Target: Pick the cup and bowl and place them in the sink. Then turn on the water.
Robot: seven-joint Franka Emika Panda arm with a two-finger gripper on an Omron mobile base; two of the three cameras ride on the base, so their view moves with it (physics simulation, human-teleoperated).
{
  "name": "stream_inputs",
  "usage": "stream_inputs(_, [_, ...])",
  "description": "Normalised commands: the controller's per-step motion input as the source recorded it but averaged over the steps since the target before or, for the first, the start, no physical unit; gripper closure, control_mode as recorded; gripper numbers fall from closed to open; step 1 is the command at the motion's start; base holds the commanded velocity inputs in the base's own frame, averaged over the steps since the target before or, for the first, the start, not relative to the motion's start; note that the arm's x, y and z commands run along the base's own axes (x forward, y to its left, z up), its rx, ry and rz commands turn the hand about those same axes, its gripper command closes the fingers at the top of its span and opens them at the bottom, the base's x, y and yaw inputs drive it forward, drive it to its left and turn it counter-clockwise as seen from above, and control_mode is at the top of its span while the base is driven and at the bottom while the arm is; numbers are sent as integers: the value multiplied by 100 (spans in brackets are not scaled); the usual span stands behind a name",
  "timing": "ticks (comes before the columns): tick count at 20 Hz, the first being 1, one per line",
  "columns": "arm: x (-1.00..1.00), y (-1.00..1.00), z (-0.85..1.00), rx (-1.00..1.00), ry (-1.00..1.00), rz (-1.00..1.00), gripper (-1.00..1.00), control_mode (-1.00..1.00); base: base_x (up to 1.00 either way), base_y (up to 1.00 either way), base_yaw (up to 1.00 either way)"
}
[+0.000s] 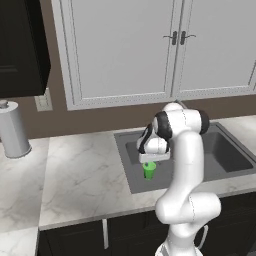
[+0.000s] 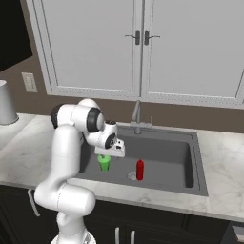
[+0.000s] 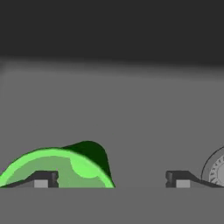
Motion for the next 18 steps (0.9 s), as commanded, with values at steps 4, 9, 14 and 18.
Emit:
stream_inputs(4, [0,0,48,0,0,0,-100,-100,0,0,0])
stream_inputs(9, [-9,0,49,0,0,0,-100,-100,0,0,0])
stream_inputs(14, [-17,0,45,0,0,0,-100,-100,0,0,0])
stream_inputs(18, [-27,0,45,0,0,0,-100,-100,0,0,0])
